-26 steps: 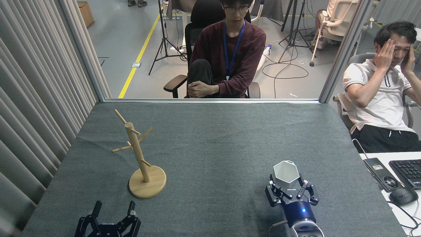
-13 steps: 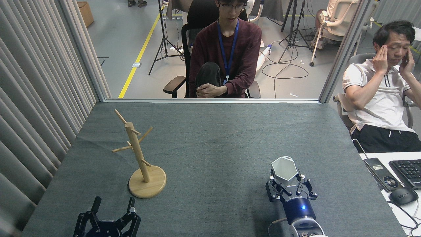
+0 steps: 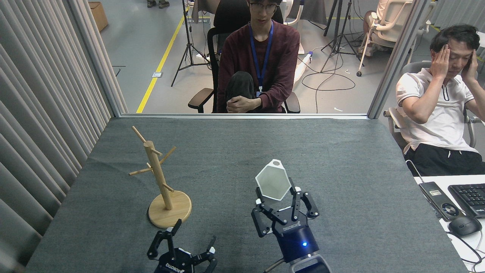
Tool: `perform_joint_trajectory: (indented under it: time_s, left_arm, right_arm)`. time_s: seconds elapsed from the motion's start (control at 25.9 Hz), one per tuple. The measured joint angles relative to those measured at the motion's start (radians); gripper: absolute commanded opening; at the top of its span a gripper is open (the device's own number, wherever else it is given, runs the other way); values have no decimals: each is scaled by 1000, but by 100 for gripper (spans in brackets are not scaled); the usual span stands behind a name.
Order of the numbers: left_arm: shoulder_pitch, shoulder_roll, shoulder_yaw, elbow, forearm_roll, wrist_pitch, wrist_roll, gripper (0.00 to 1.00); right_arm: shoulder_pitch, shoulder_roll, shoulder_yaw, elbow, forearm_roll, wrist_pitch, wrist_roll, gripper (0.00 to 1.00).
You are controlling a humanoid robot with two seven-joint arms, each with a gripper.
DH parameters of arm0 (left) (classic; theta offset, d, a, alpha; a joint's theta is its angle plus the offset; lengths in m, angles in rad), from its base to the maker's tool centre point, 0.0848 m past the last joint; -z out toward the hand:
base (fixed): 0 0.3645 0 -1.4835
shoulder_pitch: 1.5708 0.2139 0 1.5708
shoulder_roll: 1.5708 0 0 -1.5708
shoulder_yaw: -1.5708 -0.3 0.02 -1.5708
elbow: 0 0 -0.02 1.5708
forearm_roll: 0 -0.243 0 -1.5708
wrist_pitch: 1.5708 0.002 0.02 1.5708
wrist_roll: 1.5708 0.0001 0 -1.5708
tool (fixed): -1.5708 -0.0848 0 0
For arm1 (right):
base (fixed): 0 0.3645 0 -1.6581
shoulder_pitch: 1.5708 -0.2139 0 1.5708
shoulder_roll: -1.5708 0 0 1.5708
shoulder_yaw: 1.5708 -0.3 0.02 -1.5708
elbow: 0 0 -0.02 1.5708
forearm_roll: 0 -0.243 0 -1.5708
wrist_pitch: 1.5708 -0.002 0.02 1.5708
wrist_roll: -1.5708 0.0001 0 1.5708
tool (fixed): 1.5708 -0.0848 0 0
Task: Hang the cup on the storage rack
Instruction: 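Bring both grippers together and grasp the cup with the left gripper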
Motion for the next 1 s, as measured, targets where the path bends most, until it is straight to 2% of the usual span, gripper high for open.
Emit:
perform_joint_trajectory:
  time_s: [0.15,0.43,1.0]
  left_arm:
    - [-26,-4,-58,14,-38,3,-4,99]
    - [-36,-10,-79,23,-49,5,-7,99]
    - [-36,-11,-78,23,-43,4,3,99]
  right_arm:
    - [24,54,51,-18,59,0,0,58]
    - [88,112,101,-35,125,1,-6,58]
    - [186,131,178,-61,179,13,-32,58]
